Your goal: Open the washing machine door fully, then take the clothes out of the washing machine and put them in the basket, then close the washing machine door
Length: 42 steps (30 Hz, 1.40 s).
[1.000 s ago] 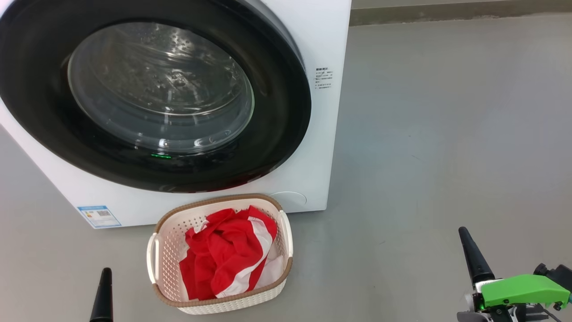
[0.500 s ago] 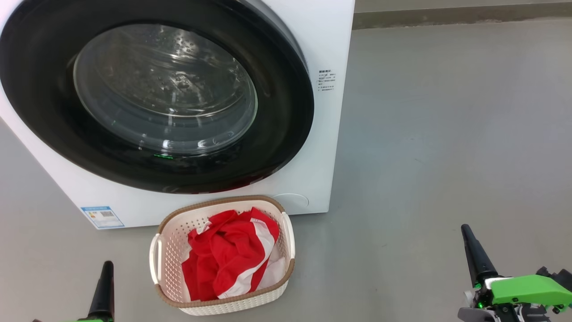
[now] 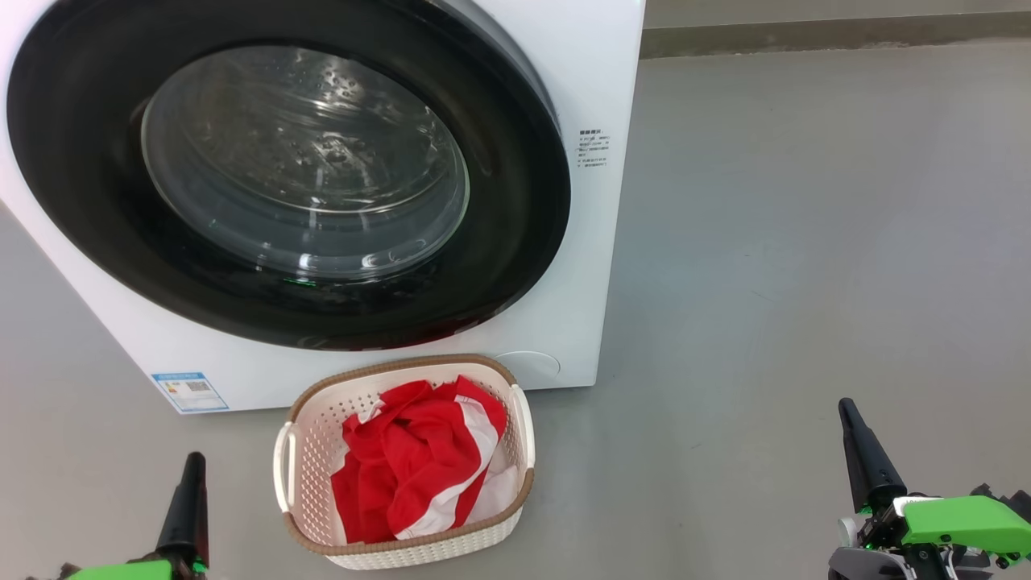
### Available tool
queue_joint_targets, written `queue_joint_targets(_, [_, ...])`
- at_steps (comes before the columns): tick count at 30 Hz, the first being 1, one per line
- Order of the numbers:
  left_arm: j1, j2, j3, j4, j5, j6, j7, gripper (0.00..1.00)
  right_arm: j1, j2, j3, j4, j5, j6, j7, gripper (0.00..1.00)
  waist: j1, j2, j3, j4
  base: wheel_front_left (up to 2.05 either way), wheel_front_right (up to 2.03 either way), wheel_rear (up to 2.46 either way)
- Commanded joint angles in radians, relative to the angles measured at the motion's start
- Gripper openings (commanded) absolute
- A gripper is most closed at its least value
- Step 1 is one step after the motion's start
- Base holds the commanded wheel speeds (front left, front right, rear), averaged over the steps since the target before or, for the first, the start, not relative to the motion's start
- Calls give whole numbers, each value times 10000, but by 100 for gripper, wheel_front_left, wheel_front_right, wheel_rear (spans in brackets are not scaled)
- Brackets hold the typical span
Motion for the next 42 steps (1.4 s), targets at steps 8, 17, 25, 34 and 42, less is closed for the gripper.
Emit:
queue_joint_targets(8, [-443, 208, 253, -188, -40, -33, 74, 0, -100, 11, 144, -306, 59, -11, 39, 0, -1, 0, 1, 0, 0, 0, 0])
queue_joint_targets(17, [-442, 208, 252, -188, -41, -33, 73, 0, -100, 17, 134, -306, 51, -11, 46, 0, -1, 0, 1, 0, 0, 0, 0])
queue_joint_targets(25, [-442, 208, 252, -188, -41, -33, 73, 0, -101, 22, 127, -305, 45, -11, 52, 0, -1, 0, 1, 0, 0, 0, 0])
queue_joint_targets(34, [-442, 208, 251, -188, -42, -33, 73, 0, -102, 27, 120, -305, 39, -11, 58, 0, -1, 0, 1, 0, 0, 0, 0])
queue_joint_targets(42, [-442, 208, 251, -188, -42, -33, 72, 0, -102, 31, 114, -305, 34, -11, 63, 0, -1, 0, 1, 0, 0, 0, 0])
